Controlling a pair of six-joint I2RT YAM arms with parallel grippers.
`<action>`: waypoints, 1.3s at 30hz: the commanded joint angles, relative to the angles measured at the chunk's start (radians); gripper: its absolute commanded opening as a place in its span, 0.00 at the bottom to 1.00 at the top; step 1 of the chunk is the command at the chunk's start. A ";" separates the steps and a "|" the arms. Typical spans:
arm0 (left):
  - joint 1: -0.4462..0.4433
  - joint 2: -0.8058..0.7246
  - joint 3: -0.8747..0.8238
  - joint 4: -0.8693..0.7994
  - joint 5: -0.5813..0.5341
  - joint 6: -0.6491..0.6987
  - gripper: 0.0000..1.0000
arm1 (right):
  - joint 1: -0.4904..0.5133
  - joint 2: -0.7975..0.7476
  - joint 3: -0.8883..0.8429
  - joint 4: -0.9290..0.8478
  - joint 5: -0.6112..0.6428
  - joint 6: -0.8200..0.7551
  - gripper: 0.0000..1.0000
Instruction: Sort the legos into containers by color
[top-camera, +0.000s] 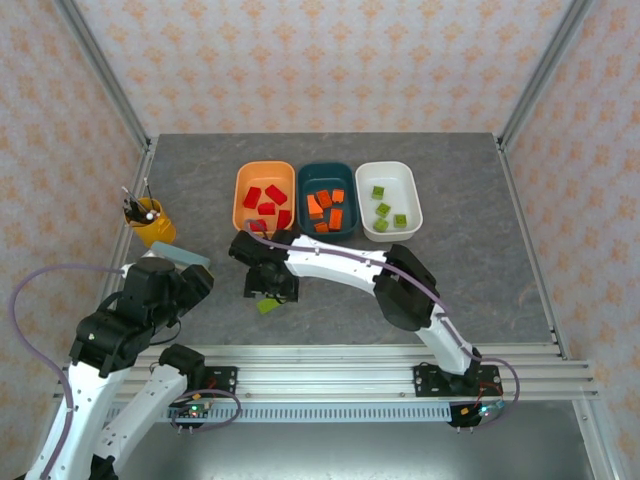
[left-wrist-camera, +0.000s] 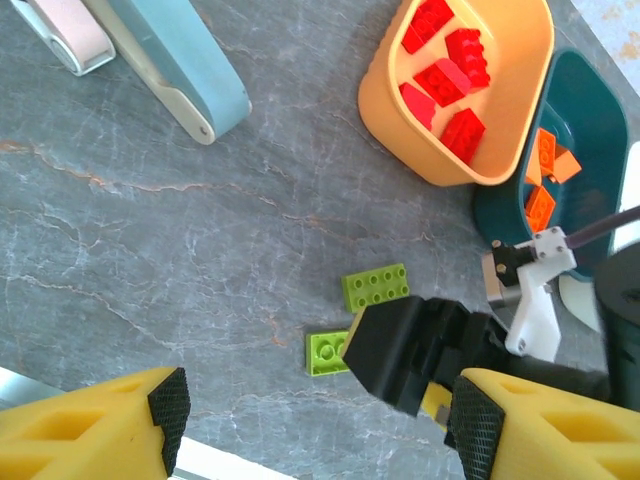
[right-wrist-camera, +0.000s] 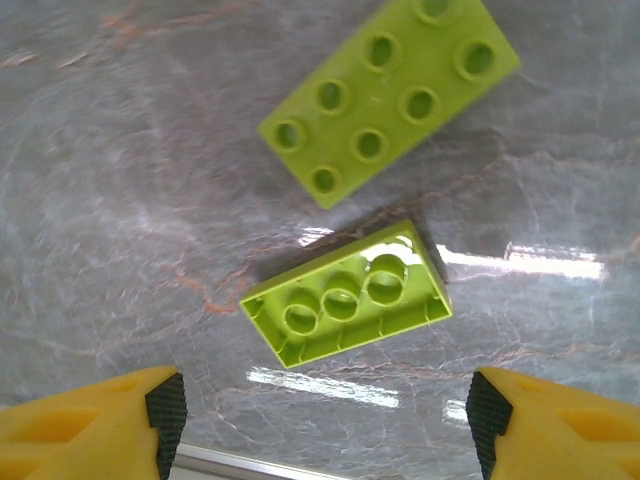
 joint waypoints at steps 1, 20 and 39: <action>-0.005 -0.023 0.037 -0.011 0.033 0.065 0.72 | -0.006 0.012 -0.022 0.038 -0.033 0.255 0.77; -0.005 -0.122 0.077 -0.107 0.090 0.084 0.73 | 0.012 0.112 -0.028 0.106 -0.013 0.642 0.65; -0.004 -0.147 0.018 -0.060 0.166 0.058 0.73 | 0.003 0.052 -0.017 0.033 0.115 0.522 0.30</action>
